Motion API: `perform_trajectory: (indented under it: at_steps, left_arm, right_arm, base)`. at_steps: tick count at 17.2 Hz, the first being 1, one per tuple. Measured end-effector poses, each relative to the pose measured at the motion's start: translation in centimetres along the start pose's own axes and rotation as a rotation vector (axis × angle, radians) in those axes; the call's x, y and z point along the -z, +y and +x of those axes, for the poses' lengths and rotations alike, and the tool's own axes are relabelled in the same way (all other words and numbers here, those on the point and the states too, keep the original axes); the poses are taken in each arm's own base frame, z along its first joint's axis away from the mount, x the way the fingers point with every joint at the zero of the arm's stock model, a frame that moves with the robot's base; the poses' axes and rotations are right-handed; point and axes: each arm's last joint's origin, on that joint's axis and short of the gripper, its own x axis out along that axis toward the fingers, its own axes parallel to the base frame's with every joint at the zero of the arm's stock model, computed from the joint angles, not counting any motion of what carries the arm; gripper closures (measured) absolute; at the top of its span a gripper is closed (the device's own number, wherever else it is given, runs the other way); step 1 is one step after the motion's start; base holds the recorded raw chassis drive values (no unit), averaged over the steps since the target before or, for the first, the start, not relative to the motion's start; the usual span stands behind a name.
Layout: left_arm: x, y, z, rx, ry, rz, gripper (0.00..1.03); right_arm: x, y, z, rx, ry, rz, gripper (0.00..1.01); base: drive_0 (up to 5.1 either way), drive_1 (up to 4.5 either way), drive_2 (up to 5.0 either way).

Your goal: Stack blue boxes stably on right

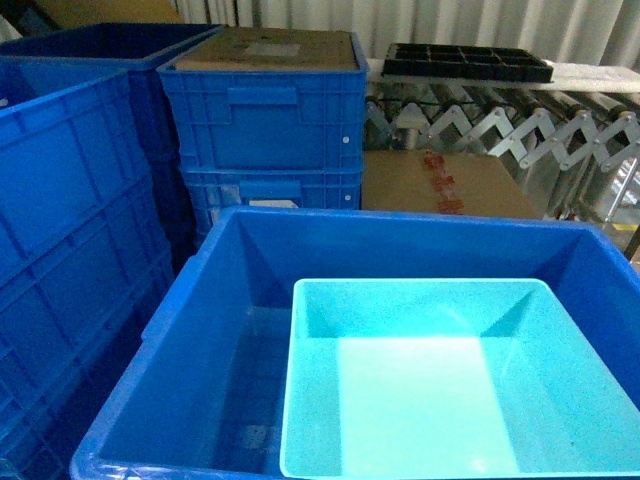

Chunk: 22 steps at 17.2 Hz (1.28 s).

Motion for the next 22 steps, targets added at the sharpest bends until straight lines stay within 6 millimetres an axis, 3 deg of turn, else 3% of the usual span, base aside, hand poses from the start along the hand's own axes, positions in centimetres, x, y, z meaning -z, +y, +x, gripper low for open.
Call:
perform_trajectory:
  at_steps: [22]
  left_arm:
    - [0.0, 0.0, 0.0, 0.0, 0.0, 0.0, 0.05]
  right_arm:
    - [0.0, 0.0, 0.0, 0.0, 0.0, 0.0, 0.03]
  base:
    - [1.5, 1.51, 1.5]
